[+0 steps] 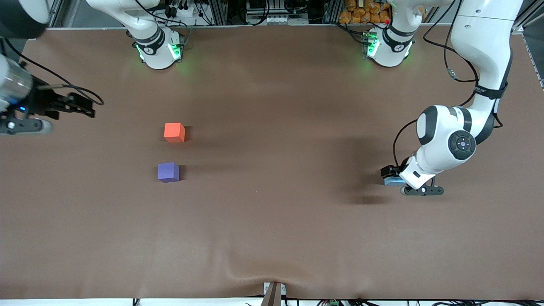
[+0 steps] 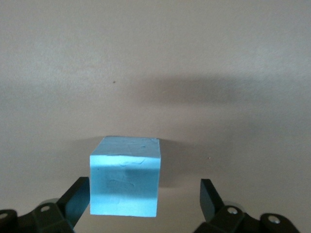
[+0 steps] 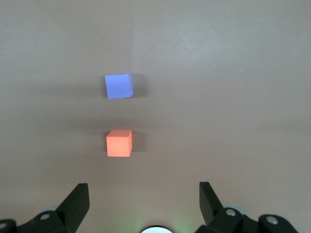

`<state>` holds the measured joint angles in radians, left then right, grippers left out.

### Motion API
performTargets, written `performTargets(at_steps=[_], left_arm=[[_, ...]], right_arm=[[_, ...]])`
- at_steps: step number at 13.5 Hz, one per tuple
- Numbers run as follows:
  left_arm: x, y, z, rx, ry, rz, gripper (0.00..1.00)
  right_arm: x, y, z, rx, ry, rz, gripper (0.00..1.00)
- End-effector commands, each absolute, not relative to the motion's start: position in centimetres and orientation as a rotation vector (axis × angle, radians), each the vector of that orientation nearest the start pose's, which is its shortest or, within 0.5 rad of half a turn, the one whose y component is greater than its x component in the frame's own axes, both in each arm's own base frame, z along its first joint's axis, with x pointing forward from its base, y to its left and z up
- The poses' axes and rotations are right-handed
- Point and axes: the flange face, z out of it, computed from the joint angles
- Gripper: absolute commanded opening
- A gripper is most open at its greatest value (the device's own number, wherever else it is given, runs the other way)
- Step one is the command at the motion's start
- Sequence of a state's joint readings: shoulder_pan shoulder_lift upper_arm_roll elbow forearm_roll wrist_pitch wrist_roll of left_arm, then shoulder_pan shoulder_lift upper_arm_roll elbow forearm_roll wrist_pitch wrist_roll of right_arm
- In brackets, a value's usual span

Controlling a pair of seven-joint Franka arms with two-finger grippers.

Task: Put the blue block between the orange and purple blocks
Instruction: 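Carry the blue block toward the table middle while the right gripper approaches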

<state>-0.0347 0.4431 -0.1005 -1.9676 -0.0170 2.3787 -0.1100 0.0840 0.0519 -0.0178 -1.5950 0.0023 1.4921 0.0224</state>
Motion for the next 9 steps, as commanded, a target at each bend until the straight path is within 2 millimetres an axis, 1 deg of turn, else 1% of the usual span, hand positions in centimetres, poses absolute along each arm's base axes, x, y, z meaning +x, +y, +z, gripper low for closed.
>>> performTargets(at_steps=[1,2,5,6,8,9], left_arm=[[60.0,-6.8,24.2,-3.170,0.019,0.055,1.00],[59.9,-6.8,23.5,-3.169,0.019,0.072,1.00],[59.9,-6.7,22.3,-3.156,0.038,0.081,1.00],[59.9,-6.7,22.0,-3.156,0.031,0.083,1.00],[59.9,-6.7,21.0,-3.158,0.030,0.084,1.00],[59.9,-6.8,20.5,-3.159,0.032,0.086,0.82]], right_arm=[[56.8,8.6,54.8,-3.161,-0.046,0.304,1.00],[57.0,10.9,53.9,-3.169,-0.044,0.307,1.00],[58.1,17.0,51.1,-3.178,-0.028,0.211,1.00],[58.4,18.0,50.4,-3.181,-0.025,0.210,1.00],[58.6,19.2,48.6,-3.185,-0.054,0.248,1.00],[58.8,20.0,47.6,-3.188,-0.072,0.251,1.00]])
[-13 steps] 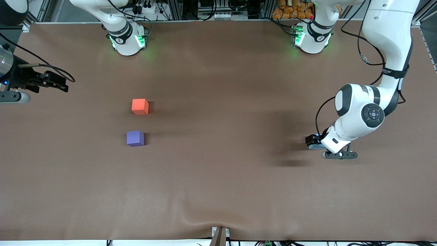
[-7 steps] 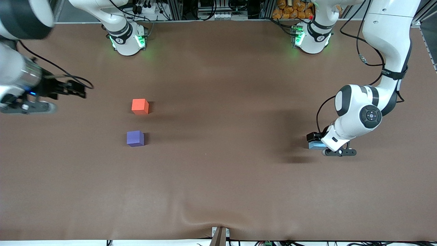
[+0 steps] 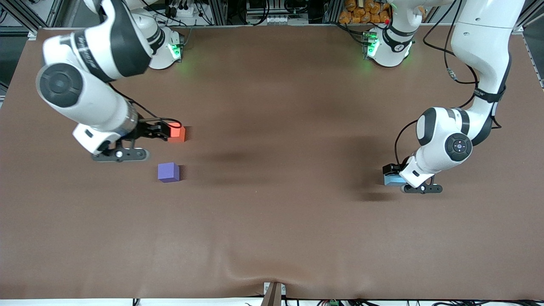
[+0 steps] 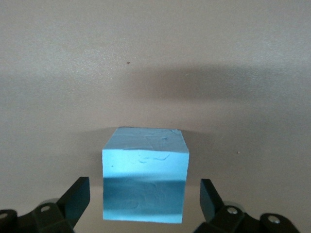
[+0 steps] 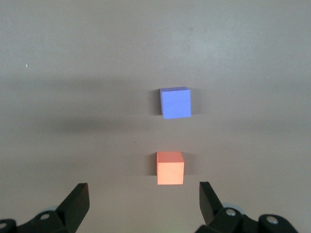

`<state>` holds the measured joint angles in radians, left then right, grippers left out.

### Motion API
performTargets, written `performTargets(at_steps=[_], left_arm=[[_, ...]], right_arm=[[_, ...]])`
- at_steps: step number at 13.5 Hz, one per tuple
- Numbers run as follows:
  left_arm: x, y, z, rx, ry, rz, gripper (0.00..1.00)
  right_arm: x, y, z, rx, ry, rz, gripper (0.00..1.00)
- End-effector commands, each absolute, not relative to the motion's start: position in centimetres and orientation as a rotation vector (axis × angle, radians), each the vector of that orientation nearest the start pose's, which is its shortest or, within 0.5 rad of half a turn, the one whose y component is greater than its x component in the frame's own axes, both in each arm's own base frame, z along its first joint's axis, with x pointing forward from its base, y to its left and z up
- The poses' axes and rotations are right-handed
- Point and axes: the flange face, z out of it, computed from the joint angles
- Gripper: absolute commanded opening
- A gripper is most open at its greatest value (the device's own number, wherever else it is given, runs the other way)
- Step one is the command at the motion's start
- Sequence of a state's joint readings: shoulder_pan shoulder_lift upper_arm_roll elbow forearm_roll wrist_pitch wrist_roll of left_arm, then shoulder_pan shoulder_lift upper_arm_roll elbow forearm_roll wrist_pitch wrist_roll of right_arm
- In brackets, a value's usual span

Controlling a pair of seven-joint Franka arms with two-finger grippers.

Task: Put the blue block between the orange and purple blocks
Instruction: 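Carry the blue block toward the table middle while the right gripper approaches, then set the blue block down mid-table and open the left gripper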

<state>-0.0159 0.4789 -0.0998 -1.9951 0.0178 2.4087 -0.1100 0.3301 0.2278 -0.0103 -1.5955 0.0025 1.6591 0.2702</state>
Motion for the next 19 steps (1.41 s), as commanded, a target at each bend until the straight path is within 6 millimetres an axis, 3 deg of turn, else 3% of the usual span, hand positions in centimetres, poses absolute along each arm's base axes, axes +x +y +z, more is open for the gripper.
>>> performTargets(at_steps=[1,2,3,5,7,8,11,14,16,18,19], left_arm=[[59.9,-6.8,20.4,-3.160,0.035,0.082,0.55],[59.9,-7.0,20.5,-3.161,0.039,0.082,0.23],[59.9,-7.3,20.6,-3.161,0.046,0.077,0.00],[60.1,-9.2,21.4,-3.164,0.108,0.063,0.00],[60.3,-15.0,23.0,-3.165,0.260,0.008,0.00],[60.5,-18.2,24.1,-3.164,0.338,-0.036,0.00],[59.9,-30.0,25.9,-3.164,0.574,-0.140,0.00],[58.7,-41.4,24.7,-3.179,0.718,-0.204,0.00],[56.9,-47.8,22.2,-3.192,0.764,-0.210,0.00],[54.7,-52.8,20.3,-3.208,0.773,-0.227,0.00],[54.1,-54.2,19.9,-3.225,0.747,-0.234,0.00]], right_arm=[[59.2,21.0,47.0,-3.182,-0.088,0.224,1.00],[59.6,22.3,47.1,-3.152,-0.092,0.141,1.00],[59.9,23.5,47.0,-3.115,-0.048,0.088,1.00],[60.5,24.3,45.5,-3.113,-0.024,0.107,1.00],[61.7,25.8,44.7,-3.105,-0.045,0.102,1.00],[61.9,26.3,45.2,-3.084,-0.050,0.088,1.00],[62.5,28.1,45.6,-3.054,-0.079,0.068,1.00],[62.2,28.4,45.0,-3.055,-0.107,0.088,1.00],[62.2,28.0,44.7,-3.050,-0.196,0.110,1.00],[61.9,27.6,44.4,-3.057,-0.228,0.157,1.00],[61.8,27.5,43.9,-3.059,-0.230,0.173,1.00]])
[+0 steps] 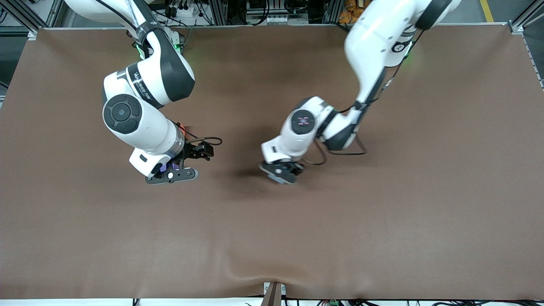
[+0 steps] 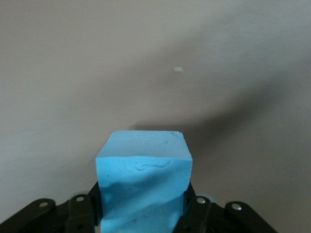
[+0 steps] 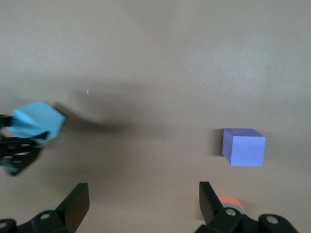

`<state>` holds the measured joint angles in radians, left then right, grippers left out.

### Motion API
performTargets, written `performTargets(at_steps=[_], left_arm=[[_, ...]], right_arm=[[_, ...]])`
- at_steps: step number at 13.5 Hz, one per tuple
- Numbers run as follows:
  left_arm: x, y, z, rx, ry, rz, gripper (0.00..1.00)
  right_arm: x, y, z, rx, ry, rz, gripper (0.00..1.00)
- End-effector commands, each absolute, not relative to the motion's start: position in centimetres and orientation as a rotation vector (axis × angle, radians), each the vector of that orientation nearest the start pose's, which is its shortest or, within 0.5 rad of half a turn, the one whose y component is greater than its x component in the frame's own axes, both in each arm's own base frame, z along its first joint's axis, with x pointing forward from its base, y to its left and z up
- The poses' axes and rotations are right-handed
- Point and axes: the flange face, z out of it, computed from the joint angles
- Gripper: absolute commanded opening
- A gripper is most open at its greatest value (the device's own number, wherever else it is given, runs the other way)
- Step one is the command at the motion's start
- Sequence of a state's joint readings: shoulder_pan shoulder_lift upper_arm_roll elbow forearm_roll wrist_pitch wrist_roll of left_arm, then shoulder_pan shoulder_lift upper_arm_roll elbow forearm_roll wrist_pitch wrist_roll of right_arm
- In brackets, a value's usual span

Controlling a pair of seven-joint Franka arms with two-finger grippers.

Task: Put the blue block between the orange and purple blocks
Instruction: 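Set the blue block down mid-table and open the left gripper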

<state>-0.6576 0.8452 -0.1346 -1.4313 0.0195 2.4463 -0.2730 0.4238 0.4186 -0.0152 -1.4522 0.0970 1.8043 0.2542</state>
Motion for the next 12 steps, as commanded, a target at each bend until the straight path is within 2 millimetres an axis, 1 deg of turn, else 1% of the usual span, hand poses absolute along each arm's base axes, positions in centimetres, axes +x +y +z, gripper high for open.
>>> performTargets(at_steps=[1,2,3,4,5,6,7,8,9,10,11,12], left_arm=[[53.2,-55.3,19.7,-3.243,0.703,-0.229,0.00],[52.6,-56.0,19.8,-3.263,0.646,-0.232,0.54],[52.3,-56.4,20.0,-3.288,0.588,-0.242,1.00],[51.9,-56.9,21.0,-3.299,0.562,-0.261,1.00],[51.9,-57.2,22.9,-3.302,0.569,-0.283,1.00],[52.4,-56.3,23.9,-3.289,0.553,-0.277,1.00],[53.5,-54.9,26.8,-3.273,0.527,-0.267,1.00],[55.2,-52.6,29.6,-3.251,0.477,-0.242,1.00],[57.0,-49.8,33.7,-3.244,0.423,-0.236,1.00],[59.1,-45.8,37.2,-3.234,0.328,-0.209,1.00],[60.9,-41.9,40.3,-3.226,0.243,-0.193,1.00],[62.4,-37.5,43.7,-3.217,0.176,-0.189,1.00]], right_arm=[[61.9,27.4,43.5,-3.056,-0.238,0.166,1.00],[62.1,27.6,43.6,-3.048,-0.251,0.132,1.00],[62.2,27.7,43.5,-3.046,-0.252,0.119,1.00],[62.0,28.1,43.6,-3.045,-0.262,0.114,1.00],[61.9,28.4,43.5,-3.045,-0.269,0.119,1.00],[61.8,28.5,42.8,-3.049,-0.271,0.146,1.00],[61.7,28.5,41.8,-3.055,-0.276,0.170,1.00],[61.6,28.9,41.1,-3.056,-0.274,0.180,1.00],[61.3,29.5,40.5,-3.060,-0.266,0.195,1.00],[61.2,29.8,40.3,-3.067,-0.224,0.204,1.00],[61.1,30.0,39.7,-3.083,-0.095,0.223,1.00],[60.4,31.0,38.7,-3.096,-0.005,0.244,1.00]])
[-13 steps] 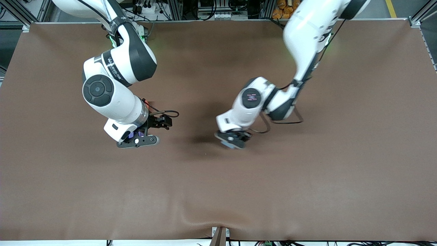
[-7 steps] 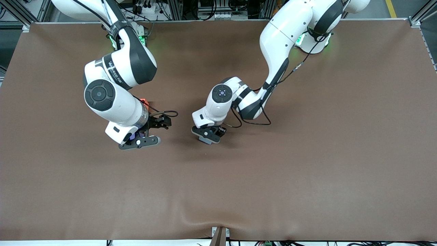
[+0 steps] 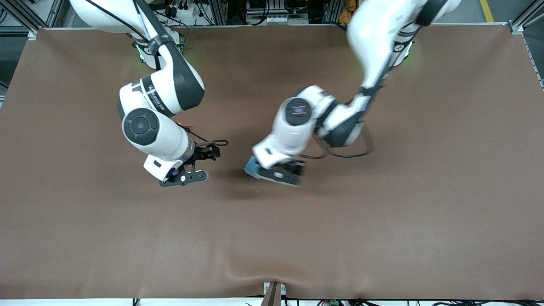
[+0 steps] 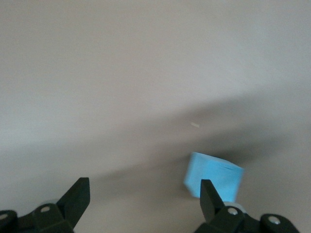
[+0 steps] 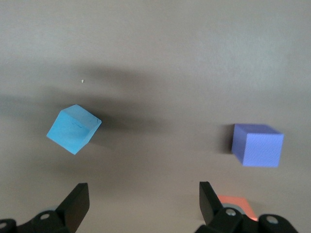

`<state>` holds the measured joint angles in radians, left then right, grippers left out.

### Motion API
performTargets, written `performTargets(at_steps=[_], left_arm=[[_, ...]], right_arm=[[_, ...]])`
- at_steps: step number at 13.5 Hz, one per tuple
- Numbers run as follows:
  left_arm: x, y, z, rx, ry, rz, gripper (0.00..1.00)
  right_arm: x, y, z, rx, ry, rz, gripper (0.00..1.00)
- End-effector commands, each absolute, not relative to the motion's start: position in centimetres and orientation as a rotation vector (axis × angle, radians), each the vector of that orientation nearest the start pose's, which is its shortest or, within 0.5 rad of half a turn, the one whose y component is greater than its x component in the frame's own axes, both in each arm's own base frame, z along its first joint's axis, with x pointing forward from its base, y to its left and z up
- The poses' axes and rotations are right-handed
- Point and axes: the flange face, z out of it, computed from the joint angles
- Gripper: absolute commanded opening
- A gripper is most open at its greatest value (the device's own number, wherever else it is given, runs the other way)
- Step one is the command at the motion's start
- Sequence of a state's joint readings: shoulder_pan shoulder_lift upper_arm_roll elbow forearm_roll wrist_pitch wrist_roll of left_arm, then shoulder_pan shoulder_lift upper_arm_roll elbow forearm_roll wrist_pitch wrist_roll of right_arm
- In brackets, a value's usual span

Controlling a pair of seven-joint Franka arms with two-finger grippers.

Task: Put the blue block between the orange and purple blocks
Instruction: 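Set the blue block down mid-table and open the left gripper, then grasp the blue block with the right gripper while the left gripper withdraws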

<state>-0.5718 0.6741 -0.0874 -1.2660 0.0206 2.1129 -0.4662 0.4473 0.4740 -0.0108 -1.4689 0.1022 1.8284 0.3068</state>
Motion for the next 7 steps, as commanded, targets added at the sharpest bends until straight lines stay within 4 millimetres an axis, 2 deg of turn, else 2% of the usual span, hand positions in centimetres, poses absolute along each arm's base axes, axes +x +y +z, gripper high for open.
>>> performTargets(at_steps=[1,2,3,5,7], left_arm=[[63.2,-33.8,46.3,-3.204,0.154,-0.171,1.00],[63.9,-29.9,48.5,-3.189,0.126,-0.146,1.00],[64.3,-26.3,50.5,-3.178,0.099,-0.128,1.00],[65.0,-19.3,53.9,-3.165,0.078,-0.137,1.00],[65.0,-14.4,56.6,-3.157,0.032,-0.164,1.00]], right_arm=[[59.5,33.0,37.9,-3.107,0.053,0.254,1.00],[59.4,34.0,36.7,-3.110,0.199,0.255,1.00],[58.9,35.8,35.6,-3.101,0.354,0.232,1.00],[56.9,40.8,32.2,-3.087,0.547,0.193,1.00],[56.9,42.6,29.3,-3.019,0.749,0.146,1.00]])
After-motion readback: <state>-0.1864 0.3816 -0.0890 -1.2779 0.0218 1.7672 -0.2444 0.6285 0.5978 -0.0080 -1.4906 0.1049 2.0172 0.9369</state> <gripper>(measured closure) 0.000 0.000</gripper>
